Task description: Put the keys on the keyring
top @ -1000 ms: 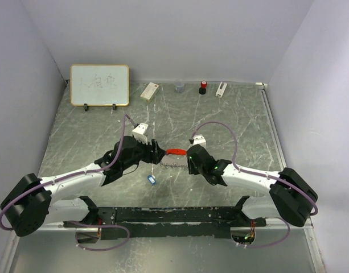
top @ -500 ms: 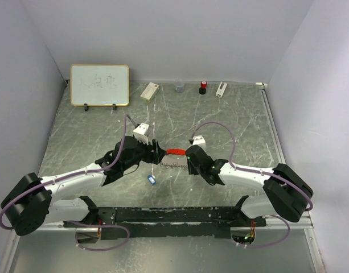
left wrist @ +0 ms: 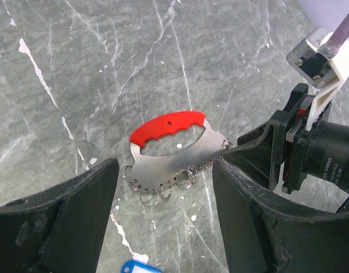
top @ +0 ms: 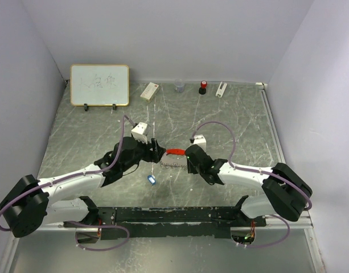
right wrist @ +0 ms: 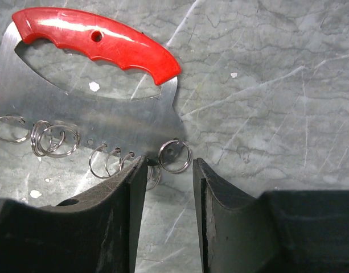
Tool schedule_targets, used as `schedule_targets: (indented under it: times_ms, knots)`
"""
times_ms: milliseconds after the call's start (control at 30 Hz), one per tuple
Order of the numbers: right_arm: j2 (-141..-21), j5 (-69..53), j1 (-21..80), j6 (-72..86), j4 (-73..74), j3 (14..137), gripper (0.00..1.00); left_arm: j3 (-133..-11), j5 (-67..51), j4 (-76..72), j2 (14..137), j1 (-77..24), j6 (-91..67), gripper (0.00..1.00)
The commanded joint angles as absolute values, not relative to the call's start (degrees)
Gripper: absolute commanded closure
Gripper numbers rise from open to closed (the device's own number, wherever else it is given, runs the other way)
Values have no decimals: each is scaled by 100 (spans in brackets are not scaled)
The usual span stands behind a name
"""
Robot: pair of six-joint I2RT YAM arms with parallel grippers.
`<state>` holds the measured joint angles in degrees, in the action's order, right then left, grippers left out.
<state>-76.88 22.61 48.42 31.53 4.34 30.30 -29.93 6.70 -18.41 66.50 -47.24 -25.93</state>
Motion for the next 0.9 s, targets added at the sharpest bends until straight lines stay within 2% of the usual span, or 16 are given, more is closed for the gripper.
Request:
schedule_targets:
  times_ms: [0, 267, 500, 667, 867]
  knots:
    - [-7651, 2442, 4826, 3342, 162, 2929, 62, -2936, 883, -2068, 6626, -4816, -2576, 23]
    - [-7308, 2640, 4829, 3462, -41, 2704, 60, -2814, 927, -2506, 6685, -4926, -2567, 22]
    - [-7178, 2690, 4828, 3550, -19, 2628, 52, -2879, 992, -2985, 6969, -5028, -2632, 22]
    - [-7164, 2744, 4812, 3671, 7, 2586, 48, -3203, 1098, -2909, 7434, -5192, -2591, 22]
    - [-7264, 2699, 4805, 3704, 0, 2551, 47, -3364, 1264, -2905, 7627, -5356, -2525, 22]
